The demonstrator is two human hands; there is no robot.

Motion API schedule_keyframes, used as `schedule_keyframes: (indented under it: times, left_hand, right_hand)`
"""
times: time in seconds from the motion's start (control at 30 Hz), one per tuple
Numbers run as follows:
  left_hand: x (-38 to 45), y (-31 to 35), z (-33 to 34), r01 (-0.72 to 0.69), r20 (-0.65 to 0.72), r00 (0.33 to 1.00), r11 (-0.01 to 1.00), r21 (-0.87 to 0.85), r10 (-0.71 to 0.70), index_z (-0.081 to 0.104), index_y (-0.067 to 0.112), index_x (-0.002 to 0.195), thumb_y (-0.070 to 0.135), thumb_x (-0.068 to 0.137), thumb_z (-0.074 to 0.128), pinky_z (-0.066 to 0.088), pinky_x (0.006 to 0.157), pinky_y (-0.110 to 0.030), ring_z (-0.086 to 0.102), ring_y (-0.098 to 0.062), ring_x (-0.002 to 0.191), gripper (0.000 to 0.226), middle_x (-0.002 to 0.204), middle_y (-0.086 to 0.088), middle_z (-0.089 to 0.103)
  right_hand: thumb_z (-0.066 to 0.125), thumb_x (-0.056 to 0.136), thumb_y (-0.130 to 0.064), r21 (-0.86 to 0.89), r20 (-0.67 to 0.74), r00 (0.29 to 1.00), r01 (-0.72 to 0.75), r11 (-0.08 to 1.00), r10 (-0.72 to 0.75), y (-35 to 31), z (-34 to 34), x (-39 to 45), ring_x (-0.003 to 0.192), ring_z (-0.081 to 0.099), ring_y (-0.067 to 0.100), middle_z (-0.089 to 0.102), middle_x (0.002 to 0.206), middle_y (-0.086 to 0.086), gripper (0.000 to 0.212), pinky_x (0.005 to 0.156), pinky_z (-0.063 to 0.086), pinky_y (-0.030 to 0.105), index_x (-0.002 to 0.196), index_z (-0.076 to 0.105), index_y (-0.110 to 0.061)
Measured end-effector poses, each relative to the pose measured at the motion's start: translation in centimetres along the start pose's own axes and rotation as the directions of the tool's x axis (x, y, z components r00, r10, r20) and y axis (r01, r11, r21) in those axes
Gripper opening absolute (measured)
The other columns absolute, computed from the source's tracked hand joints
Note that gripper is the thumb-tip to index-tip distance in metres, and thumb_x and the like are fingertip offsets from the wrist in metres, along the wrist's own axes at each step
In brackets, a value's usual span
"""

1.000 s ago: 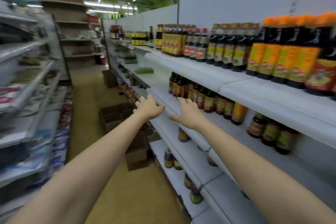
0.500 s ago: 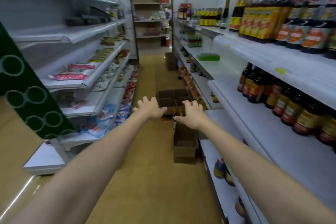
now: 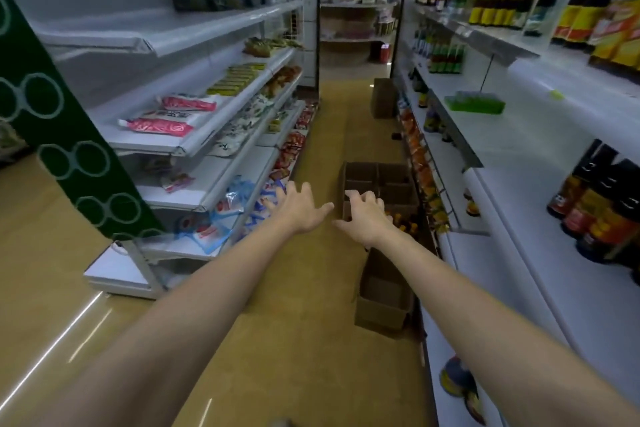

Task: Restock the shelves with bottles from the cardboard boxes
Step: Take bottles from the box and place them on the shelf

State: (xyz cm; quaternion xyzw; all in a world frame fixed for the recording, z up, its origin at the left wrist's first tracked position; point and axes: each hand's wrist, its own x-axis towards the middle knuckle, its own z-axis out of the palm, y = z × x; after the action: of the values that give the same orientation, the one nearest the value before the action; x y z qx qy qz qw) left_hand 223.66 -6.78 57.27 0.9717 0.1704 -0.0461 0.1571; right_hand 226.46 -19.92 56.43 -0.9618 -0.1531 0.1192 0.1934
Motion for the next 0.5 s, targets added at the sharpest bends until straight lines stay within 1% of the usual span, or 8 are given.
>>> schedule_keyframes:
  times: [0.1, 0.2, 0.3, 0.4, 0.5]
  left_hand:
    - [5.2, -0.5, -0.1, -0.017, 0.015, 1.000, 1.000, -0.019, 0.017, 0.026, 0.015, 0.146, 0.061, 0.092, 0.040, 0.016, 0.112, -0.060, 0.011, -0.039, 0.142, 0.072, 0.155, -0.015, 0.015]
    - [11.5, -1.5, -0.8, -0.038, 0.022, 0.999, 0.999, -0.036, 0.039, 0.026, 0.016, 0.146, 0.063, 0.091, 0.039, 0.017, 0.111, -0.060, 0.013, -0.039, 0.141, 0.073, 0.154, -0.014, 0.016]
    - [18.3, -2.5, -2.7, -0.055, 0.044, 0.997, 0.997, -0.048, 0.057, 0.026, 0.016, 0.146, 0.065, 0.089, 0.039, 0.022, 0.110, -0.058, 0.015, -0.039, 0.141, 0.076, 0.153, -0.014, 0.018]
    - [24.6, -3.3, -4.8, -0.082, 0.008, 0.997, 0.996, -0.040, 0.082, 0.031, 0.013, 0.142, 0.063, 0.090, 0.041, 0.023, 0.110, -0.057, 0.018, -0.039, 0.139, 0.073, 0.153, -0.015, 0.020]
    - [29.6, -3.5, -5.0, -0.083, -0.012, 0.997, 0.995, -0.056, 0.082, 0.033, 0.012, 0.141, 0.061, 0.091, 0.043, 0.025, 0.109, -0.055, 0.020, -0.038, 0.139, 0.071, 0.152, -0.015, 0.021]
  right_hand:
    - [0.057, 0.092, -0.045, -0.012, 0.012, 1.000, -0.016, 1.000, 0.017, -0.4, -0.3, 5.2, 0.141, 0.016, 0.034, 0.018, 0.153, 0.011, 0.074, 0.109, 0.031, 0.053, 0.151, 0.018, -0.023]
    - [0.057, 0.092, -0.045, -0.034, -0.001, 0.999, -0.039, 0.999, 0.039, -1.3, -0.9, 11.1, 0.142, 0.016, 0.033, 0.018, 0.154, 0.012, 0.075, 0.110, 0.026, 0.053, 0.151, 0.018, -0.021]
    - [0.057, 0.093, -0.043, -0.045, -0.009, 0.998, -0.066, 0.997, 0.065, -2.8, -2.1, 16.8, 0.143, 0.015, 0.033, 0.016, 0.155, 0.012, 0.076, 0.111, 0.024, 0.052, 0.152, 0.015, -0.020]
    - [0.057, 0.093, -0.042, -0.013, -0.025, 0.997, -0.076, 0.997, 0.076, -3.8, -3.0, 22.2, 0.142, 0.016, 0.033, 0.016, 0.155, 0.012, 0.076, 0.112, 0.023, 0.052, 0.152, 0.014, -0.019]
    - [0.056, 0.093, -0.043, 0.028, -0.023, 0.995, -0.093, 0.995, 0.094, -3.9, -3.1, 26.8, 0.141, 0.018, 0.033, 0.019, 0.153, 0.012, 0.075, 0.110, 0.025, 0.052, 0.151, 0.014, -0.020]
